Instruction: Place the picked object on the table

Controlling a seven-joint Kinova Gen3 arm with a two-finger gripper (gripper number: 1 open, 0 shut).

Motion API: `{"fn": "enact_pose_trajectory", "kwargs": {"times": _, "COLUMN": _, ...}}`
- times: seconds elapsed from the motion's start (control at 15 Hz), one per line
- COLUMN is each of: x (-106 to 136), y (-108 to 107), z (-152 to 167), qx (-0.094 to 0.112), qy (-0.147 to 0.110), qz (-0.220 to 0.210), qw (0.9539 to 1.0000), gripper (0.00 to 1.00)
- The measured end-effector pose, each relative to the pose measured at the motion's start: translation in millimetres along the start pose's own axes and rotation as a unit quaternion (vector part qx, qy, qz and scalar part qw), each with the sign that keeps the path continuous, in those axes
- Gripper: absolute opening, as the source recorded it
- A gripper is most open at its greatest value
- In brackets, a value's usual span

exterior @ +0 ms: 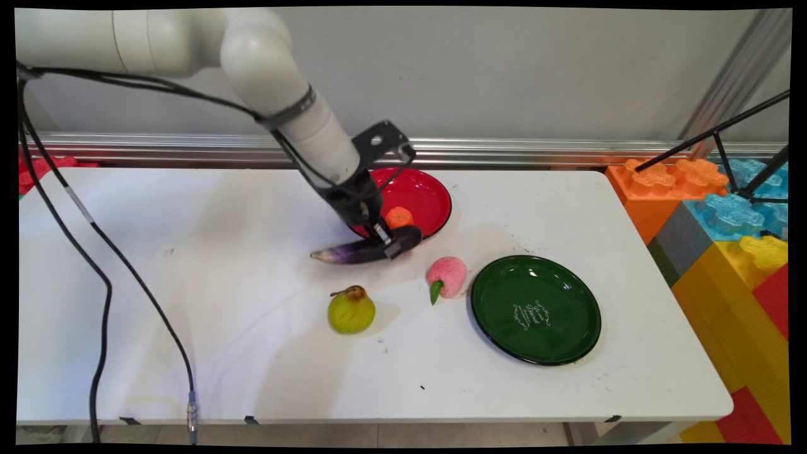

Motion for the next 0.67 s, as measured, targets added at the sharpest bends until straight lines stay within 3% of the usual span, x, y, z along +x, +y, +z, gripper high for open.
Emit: {"fn": "enact_pose_trajectory", "kwargs": {"times": 0.67, "x": -7.8, "y": 9.3, "z": 39.8, "qx": 0.002, "qy": 0.001, "qz": 0.018, "qw": 0.9998, "gripper": 0.00}}
